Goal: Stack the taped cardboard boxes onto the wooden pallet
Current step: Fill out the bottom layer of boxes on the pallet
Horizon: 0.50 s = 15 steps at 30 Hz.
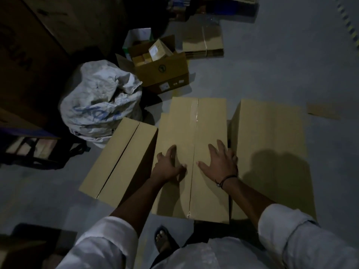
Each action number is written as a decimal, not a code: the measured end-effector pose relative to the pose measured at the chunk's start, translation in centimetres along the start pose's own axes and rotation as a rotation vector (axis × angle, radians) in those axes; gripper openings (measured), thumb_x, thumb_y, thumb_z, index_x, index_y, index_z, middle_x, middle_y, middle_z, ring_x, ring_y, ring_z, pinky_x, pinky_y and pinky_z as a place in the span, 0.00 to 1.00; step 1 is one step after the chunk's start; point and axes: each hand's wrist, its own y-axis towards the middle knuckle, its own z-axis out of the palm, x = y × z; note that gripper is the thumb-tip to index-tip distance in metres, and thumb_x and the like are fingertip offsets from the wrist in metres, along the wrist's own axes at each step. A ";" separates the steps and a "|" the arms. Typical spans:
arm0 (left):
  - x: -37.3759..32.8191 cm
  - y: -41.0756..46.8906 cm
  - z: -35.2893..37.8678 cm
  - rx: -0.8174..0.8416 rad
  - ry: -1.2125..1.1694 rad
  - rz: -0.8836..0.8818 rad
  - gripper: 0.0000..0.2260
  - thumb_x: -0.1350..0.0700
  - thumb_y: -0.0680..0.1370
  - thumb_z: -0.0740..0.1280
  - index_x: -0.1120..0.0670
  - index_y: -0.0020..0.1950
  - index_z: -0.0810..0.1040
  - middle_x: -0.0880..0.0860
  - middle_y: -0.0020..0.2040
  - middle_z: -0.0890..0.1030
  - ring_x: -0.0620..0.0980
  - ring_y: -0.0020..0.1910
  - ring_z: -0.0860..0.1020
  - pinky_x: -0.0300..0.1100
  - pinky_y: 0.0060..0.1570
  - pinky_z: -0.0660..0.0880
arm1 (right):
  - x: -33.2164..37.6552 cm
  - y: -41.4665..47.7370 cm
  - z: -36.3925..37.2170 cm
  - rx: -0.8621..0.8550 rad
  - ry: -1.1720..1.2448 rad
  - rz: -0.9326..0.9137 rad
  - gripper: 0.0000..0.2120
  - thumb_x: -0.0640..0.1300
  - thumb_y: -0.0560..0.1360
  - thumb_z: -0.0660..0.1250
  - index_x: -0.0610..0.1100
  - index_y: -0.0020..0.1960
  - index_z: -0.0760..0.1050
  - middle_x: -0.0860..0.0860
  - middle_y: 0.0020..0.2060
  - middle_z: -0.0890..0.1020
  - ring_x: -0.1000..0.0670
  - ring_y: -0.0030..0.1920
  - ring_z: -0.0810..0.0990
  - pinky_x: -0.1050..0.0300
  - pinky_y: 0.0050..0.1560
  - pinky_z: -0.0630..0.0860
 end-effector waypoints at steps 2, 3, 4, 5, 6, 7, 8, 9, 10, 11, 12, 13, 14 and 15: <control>1.4 -1.6 -0.5 -0.032 -0.023 -0.060 0.46 0.37 0.73 0.74 0.39 0.82 0.48 0.62 0.77 0.55 0.68 0.69 0.70 0.59 0.65 0.75 | 1.5 -0.3 0.2 -0.008 -0.003 -0.050 0.40 0.72 0.72 0.61 0.54 0.78 0.59 0.48 0.80 0.53 0.35 0.73 0.59 0.36 0.72 0.59; 2.2 -2.5 -0.8 -0.057 -0.034 -0.091 0.47 0.37 0.73 0.74 0.39 0.82 0.48 0.62 0.77 0.55 0.67 0.69 0.70 0.58 0.65 0.75 | 2.4 -0.5 0.3 -0.010 -0.002 -0.081 0.39 0.72 0.72 0.61 0.54 0.78 0.60 0.48 0.80 0.54 0.35 0.73 0.58 0.36 0.72 0.59; 3.0 -3.3 -1.3 -0.084 -0.048 -0.117 0.47 0.37 0.72 0.75 0.39 0.82 0.48 0.62 0.77 0.55 0.67 0.69 0.71 0.57 0.65 0.75 | 3.6 -0.6 0.4 -0.013 -0.003 -0.114 0.39 0.72 0.72 0.61 0.54 0.77 0.61 0.48 0.80 0.54 0.35 0.73 0.59 0.35 0.72 0.59; 3.8 -4.2 -1.8 -0.107 -0.065 -0.142 0.48 0.37 0.72 0.75 0.39 0.82 0.48 0.62 0.77 0.56 0.67 0.69 0.71 0.57 0.64 0.75 | 4.8 -0.7 0.4 -0.015 -0.010 -0.148 0.39 0.72 0.72 0.60 0.55 0.77 0.62 0.48 0.79 0.55 0.35 0.73 0.59 0.35 0.72 0.59; 4.7 -5.1 -2.3 -0.131 -0.082 -0.165 0.48 0.37 0.72 0.76 0.40 0.82 0.49 0.62 0.77 0.56 0.66 0.69 0.71 0.56 0.65 0.75 | 6.0 -0.9 0.4 -0.014 -0.020 -0.184 0.38 0.72 0.72 0.60 0.55 0.76 0.62 0.48 0.79 0.55 0.35 0.72 0.60 0.35 0.72 0.59; 5.6 -6.1 -2.8 -0.155 -0.096 -0.190 0.49 0.37 0.71 0.76 0.40 0.83 0.48 0.62 0.77 0.56 0.66 0.69 0.71 0.55 0.65 0.74 | 7.3 -1.1 0.5 -0.013 -0.032 -0.222 0.38 0.72 0.72 0.60 0.55 0.76 0.63 0.48 0.79 0.56 0.35 0.72 0.60 0.35 0.72 0.59; 6.7 -7.3 -3.4 -0.186 -0.116 -0.214 0.49 0.37 0.71 0.76 0.40 0.83 0.48 0.62 0.76 0.57 0.65 0.69 0.71 0.54 0.65 0.74 | 9.0 -1.3 0.6 -0.013 -0.044 -0.268 0.38 0.72 0.72 0.60 0.55 0.76 0.63 0.48 0.79 0.57 0.35 0.72 0.61 0.35 0.72 0.59; 7.5 -8.2 -3.7 -0.213 -0.125 -0.228 0.49 0.37 0.71 0.76 0.40 0.83 0.48 0.62 0.75 0.58 0.65 0.68 0.72 0.54 0.65 0.74 | 10.2 -1.5 0.6 -0.019 -0.050 -0.294 0.37 0.73 0.72 0.59 0.55 0.75 0.64 0.48 0.79 0.57 0.35 0.72 0.61 0.35 0.71 0.59; 8.1 -9.1 -4.1 -0.243 -0.126 -0.239 0.49 0.36 0.71 0.76 0.40 0.83 0.48 0.61 0.75 0.58 0.64 0.67 0.73 0.54 0.65 0.74 | 11.4 -1.7 0.5 -0.031 -0.055 -0.319 0.37 0.73 0.72 0.59 0.55 0.75 0.65 0.48 0.79 0.58 0.35 0.71 0.62 0.36 0.71 0.60; 9.2 -10.4 -4.7 -0.285 -0.134 -0.260 0.49 0.35 0.70 0.76 0.39 0.82 0.48 0.61 0.75 0.58 0.63 0.67 0.73 0.54 0.66 0.74 | 13.1 -2.1 0.7 -0.043 -0.069 -0.363 0.37 0.73 0.72 0.59 0.55 0.75 0.65 0.49 0.78 0.59 0.35 0.71 0.62 0.37 0.70 0.60; 10.2 -11.7 -5.3 -0.326 -0.142 -0.277 0.50 0.35 0.70 0.76 0.39 0.82 0.48 0.62 0.76 0.58 0.63 0.68 0.73 0.53 0.66 0.74 | 14.8 -2.5 0.8 -0.051 -0.079 -0.405 0.37 0.73 0.72 0.60 0.55 0.75 0.66 0.49 0.78 0.60 0.35 0.71 0.62 0.37 0.69 0.61; 11.2 -13.1 -5.8 -0.358 -0.153 -0.293 0.50 0.36 0.70 0.76 0.40 0.83 0.48 0.62 0.77 0.56 0.63 0.69 0.72 0.52 0.66 0.73 | 16.5 -2.9 1.0 -0.052 -0.083 -0.445 0.37 0.73 0.72 0.60 0.55 0.75 0.66 0.49 0.78 0.60 0.35 0.72 0.61 0.38 0.69 0.61; 12.3 -14.5 -6.3 -0.386 -0.165 -0.309 0.50 0.36 0.71 0.76 0.41 0.83 0.48 0.62 0.78 0.55 0.63 0.70 0.71 0.52 0.66 0.72 | 18.2 -3.4 1.3 -0.048 -0.087 -0.483 0.37 0.73 0.72 0.60 0.55 0.75 0.66 0.49 0.78 0.60 0.34 0.72 0.61 0.38 0.69 0.61; 13.5 -15.8 -6.6 -0.416 -0.177 -0.324 0.50 0.37 0.71 0.76 0.41 0.83 0.48 0.62 0.79 0.54 0.63 0.71 0.71 0.51 0.66 0.72 | 19.9 -4.0 1.7 -0.045 -0.092 -0.521 0.37 0.73 0.72 0.59 0.55 0.75 0.66 0.49 0.78 0.60 0.35 0.71 0.61 0.38 0.69 0.62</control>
